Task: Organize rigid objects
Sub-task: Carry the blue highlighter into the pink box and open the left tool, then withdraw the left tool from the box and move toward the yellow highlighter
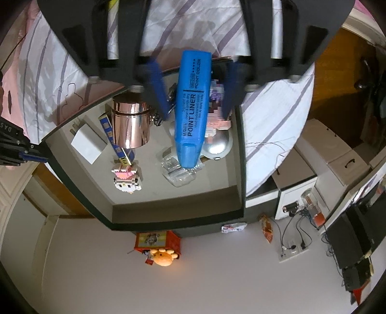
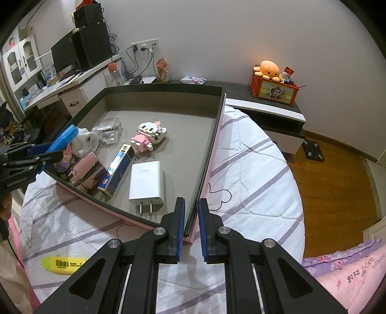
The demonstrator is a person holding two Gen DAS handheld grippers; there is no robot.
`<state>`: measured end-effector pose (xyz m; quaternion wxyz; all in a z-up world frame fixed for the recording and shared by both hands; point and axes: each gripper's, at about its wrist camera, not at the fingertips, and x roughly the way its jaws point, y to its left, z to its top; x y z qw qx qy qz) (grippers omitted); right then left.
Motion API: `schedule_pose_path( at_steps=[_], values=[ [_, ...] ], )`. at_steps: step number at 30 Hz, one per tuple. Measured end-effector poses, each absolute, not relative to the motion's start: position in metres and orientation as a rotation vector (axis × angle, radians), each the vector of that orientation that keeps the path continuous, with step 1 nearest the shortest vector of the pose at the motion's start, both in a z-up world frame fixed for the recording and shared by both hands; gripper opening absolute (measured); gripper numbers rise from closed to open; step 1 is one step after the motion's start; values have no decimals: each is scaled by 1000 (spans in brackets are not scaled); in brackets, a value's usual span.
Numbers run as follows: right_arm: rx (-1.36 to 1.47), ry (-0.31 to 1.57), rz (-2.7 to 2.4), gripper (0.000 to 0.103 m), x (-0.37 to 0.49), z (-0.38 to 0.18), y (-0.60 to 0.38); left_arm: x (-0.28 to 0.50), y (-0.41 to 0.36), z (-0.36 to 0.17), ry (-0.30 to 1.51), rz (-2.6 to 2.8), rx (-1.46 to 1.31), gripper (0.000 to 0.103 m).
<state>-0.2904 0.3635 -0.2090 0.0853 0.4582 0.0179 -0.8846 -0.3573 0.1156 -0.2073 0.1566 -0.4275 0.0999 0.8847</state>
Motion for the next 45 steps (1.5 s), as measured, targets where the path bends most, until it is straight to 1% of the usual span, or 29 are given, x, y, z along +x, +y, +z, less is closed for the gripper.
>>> schedule_pose_path(
  at_steps=[1, 2, 3, 9, 13, 16, 20, 29, 34, 45],
  values=[
    [1367, 52, -2636, 11, -290, -209, 363, -355, 114, -204, 279, 2542, -1201, 74],
    [1368, 50, -2634, 11, -291, -209, 364, -351, 111, -200, 271, 2553, -1171, 84],
    [1370, 50, -2634, 11, -291, -209, 364, -349, 110, -196, 267, 2559, -1155, 86],
    [1377, 55, -2635, 11, -292, -210, 363, -340, 104, -184, 261, 2595, -1126, 87],
    [1382, 50, -2632, 11, -292, -209, 364, -326, 101, -179, 272, 2626, -1111, 90],
    [1384, 54, -2633, 11, -292, -209, 363, -314, 97, -179, 246, 2651, -1108, 92],
    [1381, 53, -2631, 11, -291, -209, 363, -299, 92, -184, 201, 2689, -1140, 94],
    [1378, 70, -2603, 12, -292, -209, 363, -268, 111, -205, 239, 2644, -1191, 95],
    [1382, 114, -2574, 13, -294, -209, 361, -261, 122, -215, 254, 2602, -1222, 95],
    [1344, 124, -2559, 14, -291, -209, 364, -257, 130, -219, 254, 2601, -1233, 95]
  ],
)
